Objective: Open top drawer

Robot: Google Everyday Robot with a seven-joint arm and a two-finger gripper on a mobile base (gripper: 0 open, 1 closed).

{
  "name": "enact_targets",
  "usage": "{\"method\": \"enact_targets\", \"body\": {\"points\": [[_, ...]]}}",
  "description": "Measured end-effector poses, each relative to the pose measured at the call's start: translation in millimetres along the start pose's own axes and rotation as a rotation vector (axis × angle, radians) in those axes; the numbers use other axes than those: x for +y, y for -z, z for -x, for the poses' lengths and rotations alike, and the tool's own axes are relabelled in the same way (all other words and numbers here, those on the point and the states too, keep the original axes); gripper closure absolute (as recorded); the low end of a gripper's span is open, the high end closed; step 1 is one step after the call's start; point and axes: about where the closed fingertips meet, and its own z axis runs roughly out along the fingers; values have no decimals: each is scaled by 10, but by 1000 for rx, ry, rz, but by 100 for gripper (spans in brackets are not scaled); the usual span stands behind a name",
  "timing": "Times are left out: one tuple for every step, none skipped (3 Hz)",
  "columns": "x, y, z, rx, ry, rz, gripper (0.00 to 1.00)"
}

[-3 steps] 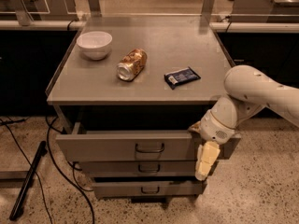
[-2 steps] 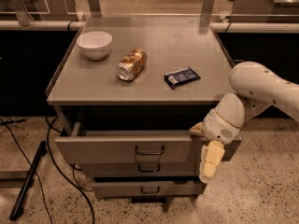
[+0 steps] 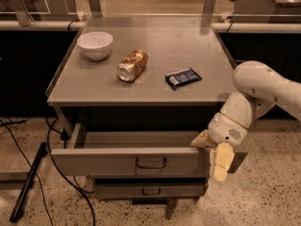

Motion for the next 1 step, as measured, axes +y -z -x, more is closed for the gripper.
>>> {"method": "enact_targets", "body": {"points": [[28,-4,-7,3,-1,12,0]]}}
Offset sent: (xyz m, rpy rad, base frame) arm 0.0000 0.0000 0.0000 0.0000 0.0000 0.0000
